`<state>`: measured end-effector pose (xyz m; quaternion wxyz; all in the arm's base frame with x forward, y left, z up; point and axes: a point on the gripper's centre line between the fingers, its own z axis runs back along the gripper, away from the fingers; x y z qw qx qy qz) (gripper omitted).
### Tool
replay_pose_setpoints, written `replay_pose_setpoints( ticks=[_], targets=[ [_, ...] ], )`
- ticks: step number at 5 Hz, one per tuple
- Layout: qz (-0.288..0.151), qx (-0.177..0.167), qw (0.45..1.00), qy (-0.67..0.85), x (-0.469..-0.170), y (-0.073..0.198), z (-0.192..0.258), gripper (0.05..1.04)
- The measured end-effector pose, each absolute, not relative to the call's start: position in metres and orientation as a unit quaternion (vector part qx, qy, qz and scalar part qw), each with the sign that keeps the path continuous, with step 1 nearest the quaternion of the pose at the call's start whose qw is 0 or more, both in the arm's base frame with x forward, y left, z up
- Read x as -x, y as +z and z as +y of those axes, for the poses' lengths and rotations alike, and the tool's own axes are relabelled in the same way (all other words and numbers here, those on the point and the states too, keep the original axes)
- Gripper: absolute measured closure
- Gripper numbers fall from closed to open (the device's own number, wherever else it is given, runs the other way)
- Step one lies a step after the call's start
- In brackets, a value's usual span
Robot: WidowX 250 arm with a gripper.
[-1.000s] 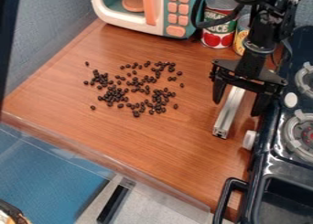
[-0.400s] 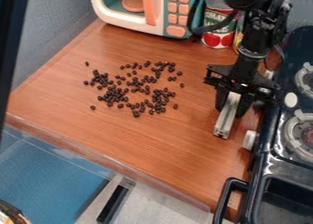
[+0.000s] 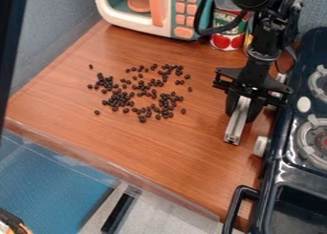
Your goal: Sweep into pile
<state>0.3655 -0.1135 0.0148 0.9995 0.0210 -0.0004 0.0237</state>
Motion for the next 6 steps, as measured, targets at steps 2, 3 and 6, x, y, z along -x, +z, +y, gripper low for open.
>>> replay_pose_setpoints(
  ticks=[2,3,6],
  targets=[
    [-0.002,-0.017,1.0,0.008,-0.355,0.014,-0.083,0.711],
    [0.005,-0.013,1.0,0.009,-0.349,0.015,-0.054,0.711],
    [-0.004,-0.004,1.0,0.027,-0.346,0.014,0.014,0.711]
  ],
)
